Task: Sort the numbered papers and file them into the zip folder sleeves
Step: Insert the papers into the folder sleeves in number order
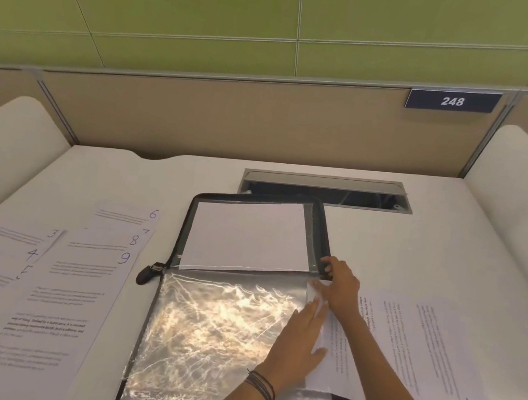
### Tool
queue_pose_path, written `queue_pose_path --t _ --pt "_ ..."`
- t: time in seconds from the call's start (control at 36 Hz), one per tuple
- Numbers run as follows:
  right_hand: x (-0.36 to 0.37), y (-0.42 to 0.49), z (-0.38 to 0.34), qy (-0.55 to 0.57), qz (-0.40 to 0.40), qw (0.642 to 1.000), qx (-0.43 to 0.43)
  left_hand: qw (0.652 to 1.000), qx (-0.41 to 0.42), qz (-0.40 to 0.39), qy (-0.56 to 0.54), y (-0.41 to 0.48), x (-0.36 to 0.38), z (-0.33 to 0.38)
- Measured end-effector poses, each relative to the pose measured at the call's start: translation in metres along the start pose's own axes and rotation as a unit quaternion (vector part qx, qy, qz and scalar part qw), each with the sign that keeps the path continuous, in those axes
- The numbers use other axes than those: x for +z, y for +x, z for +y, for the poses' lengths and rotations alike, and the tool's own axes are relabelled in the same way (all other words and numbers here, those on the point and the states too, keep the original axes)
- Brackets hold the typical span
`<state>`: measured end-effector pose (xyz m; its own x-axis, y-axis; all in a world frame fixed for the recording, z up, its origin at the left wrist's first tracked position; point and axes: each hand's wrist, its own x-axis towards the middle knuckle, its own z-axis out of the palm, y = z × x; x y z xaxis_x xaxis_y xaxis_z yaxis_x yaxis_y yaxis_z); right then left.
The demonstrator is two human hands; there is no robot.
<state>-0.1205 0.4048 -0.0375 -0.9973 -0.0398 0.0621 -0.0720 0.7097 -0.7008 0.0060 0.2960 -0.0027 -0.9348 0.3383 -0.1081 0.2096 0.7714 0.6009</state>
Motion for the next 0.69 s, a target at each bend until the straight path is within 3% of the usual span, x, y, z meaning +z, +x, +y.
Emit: queue_pose_path --t 0.14,0.31,0.44,0.69 --pt "0.003 0.001 -0.001 -0.031 -0.007 0.999 0.011 0.999 0.006 -0.024 0.020 -0.004 0.002 -0.011" --pt "-0.014 -0.009 0.002 0.008 -0.037 0.999 -0.006 0.998 0.002 -0.033 0.047 -0.003 0.000 -0.022" --pt "-0.043 -0.026 0.014 0.005 0.028 1.000 -0.007 0.997 0.005 -0.036 0.064 -0.003 0.002 -0.026" --pt "-0.086 -0.058 0.060 -0.087 0.127 0.983 0.104 0.997 0.010 -0.034 0.066 -0.004 -0.006 -0.029"
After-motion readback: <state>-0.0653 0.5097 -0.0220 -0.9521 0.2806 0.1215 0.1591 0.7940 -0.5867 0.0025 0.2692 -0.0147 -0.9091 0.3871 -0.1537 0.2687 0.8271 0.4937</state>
